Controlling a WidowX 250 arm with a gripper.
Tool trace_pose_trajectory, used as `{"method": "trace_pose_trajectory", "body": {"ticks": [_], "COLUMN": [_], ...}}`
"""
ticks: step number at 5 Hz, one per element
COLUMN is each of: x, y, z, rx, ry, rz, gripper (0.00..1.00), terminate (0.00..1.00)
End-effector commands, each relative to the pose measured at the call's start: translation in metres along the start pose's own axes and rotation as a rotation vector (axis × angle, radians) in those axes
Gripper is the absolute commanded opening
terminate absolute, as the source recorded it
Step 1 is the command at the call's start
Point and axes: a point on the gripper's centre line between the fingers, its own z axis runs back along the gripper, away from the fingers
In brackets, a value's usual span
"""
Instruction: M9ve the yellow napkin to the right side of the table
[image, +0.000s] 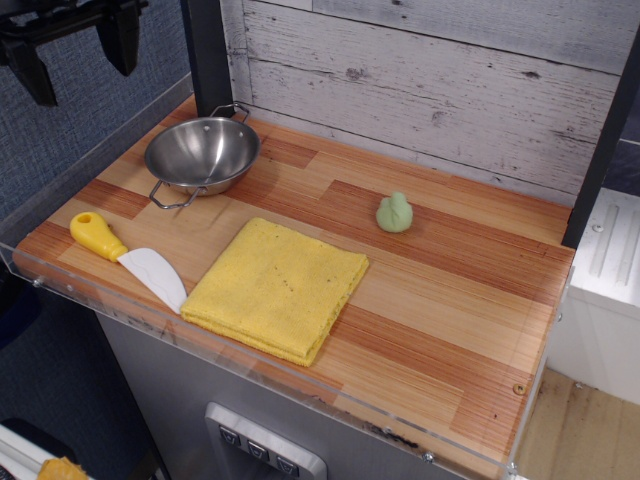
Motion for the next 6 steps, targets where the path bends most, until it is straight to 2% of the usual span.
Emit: {"method": "trace_pose_trajectory", "body": {"ticks": [1,2,3,5,6], "x": [0.0,-0.013,-0.025,-0.075,-0.097], "y": [0.0,-0.007,-0.014,-0.036,-0.038], "z": [0.0,-0.006,-0.008,-0.025,-0.034], "rx": [0.0,-0.041,-0.048,-0.072,-0.065], "ry": [0.0,0.005,-0.006,-0.023,-0.015], "rz": [0.0,-0.032,-0.065,-0.198,-0.251], "gripper": [1.0,1.0,1.0,1.0,1.0], "terminate": [0.0,0.0,0.0,0.0,0.0]}}
